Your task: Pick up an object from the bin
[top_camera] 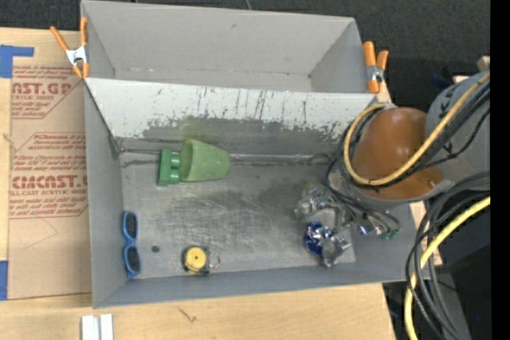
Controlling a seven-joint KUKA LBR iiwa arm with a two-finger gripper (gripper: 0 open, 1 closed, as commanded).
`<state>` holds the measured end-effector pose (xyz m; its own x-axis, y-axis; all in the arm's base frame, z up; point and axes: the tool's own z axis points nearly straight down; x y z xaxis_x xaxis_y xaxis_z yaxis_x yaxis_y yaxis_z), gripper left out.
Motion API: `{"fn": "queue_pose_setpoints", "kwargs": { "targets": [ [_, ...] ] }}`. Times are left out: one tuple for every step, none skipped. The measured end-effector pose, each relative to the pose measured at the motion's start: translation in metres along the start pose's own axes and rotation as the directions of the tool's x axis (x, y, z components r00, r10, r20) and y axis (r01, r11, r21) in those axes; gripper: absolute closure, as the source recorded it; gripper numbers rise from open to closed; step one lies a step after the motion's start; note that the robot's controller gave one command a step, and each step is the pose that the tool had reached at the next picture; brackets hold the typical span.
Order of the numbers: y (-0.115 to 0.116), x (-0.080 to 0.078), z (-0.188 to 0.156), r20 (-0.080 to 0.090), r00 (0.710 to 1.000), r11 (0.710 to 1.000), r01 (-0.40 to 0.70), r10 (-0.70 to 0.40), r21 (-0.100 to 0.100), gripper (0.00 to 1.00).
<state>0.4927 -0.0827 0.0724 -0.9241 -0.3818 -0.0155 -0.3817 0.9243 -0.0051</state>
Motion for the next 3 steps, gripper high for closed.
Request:
{"fn": "queue_pose_setpoints", "kwargs": {
  "targets": [
    [0.001,0.001,-0.001,-0.003,1.0,1.0,0.0,0.0,-0.001,1.0],
    [-0.015,-0.001,-0.121,-0.008,0.916,0.916,0.402,-0.402,-0.007,1.0],
    [-0.016,-0.006,-0.162,-0.006,0.793,0.793,0.609,-0.609,-0.011,1.0]
  ]
}}
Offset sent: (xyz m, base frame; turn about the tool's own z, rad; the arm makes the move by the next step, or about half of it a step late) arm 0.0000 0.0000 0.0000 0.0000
